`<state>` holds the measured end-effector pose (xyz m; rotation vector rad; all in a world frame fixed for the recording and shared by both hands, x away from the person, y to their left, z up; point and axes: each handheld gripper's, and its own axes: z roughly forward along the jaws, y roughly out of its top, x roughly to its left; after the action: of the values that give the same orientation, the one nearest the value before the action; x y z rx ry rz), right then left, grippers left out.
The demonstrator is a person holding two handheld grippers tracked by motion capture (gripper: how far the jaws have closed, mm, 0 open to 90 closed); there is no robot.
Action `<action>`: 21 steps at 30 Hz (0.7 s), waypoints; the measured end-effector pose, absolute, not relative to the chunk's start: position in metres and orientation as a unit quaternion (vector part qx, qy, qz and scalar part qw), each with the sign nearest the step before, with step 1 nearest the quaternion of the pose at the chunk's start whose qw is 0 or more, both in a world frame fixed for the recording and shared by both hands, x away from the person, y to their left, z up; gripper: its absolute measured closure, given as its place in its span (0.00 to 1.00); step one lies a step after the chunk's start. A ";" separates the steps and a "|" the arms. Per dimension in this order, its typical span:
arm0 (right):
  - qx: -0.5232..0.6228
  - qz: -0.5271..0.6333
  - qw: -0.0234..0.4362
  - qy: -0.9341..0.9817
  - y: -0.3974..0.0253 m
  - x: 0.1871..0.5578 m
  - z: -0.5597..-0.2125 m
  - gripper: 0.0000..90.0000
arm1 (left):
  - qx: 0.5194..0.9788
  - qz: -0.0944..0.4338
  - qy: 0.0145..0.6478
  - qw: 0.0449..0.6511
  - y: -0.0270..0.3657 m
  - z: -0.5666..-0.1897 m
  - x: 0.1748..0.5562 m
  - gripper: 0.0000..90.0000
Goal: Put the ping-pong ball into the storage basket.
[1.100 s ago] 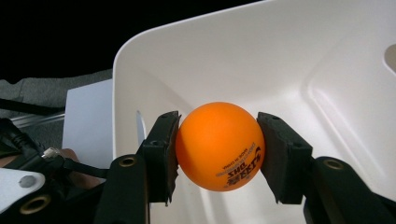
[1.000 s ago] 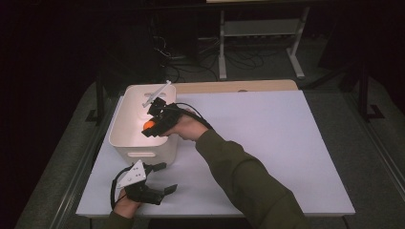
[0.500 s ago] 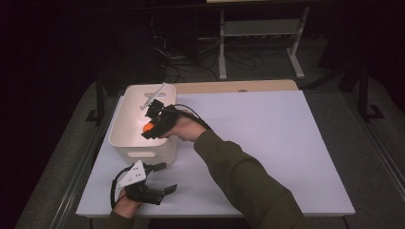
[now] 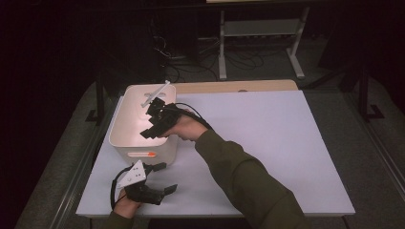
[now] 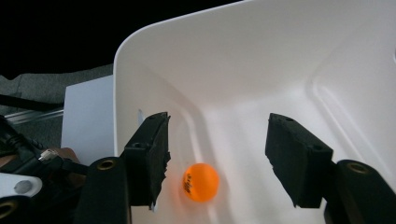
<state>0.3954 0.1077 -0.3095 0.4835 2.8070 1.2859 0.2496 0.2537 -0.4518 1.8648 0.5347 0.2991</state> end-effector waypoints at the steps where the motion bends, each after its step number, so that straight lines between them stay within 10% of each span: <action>1: 0.156 0.413 0.010 0.897 0.106 0.396 -0.308 0.41 | 0.790 0.127 0.226 0.556 0.254 -0.452 0.250 0.16; 21: 0.179 0.434 0.039 0.882 0.062 0.395 -0.285 0.35 | 0.791 0.126 0.226 0.555 0.254 -0.452 0.250 0.16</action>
<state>0.3946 0.0619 -0.2847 0.5483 2.7046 1.3294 0.2498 0.2536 -0.4518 1.8675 0.5349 0.2986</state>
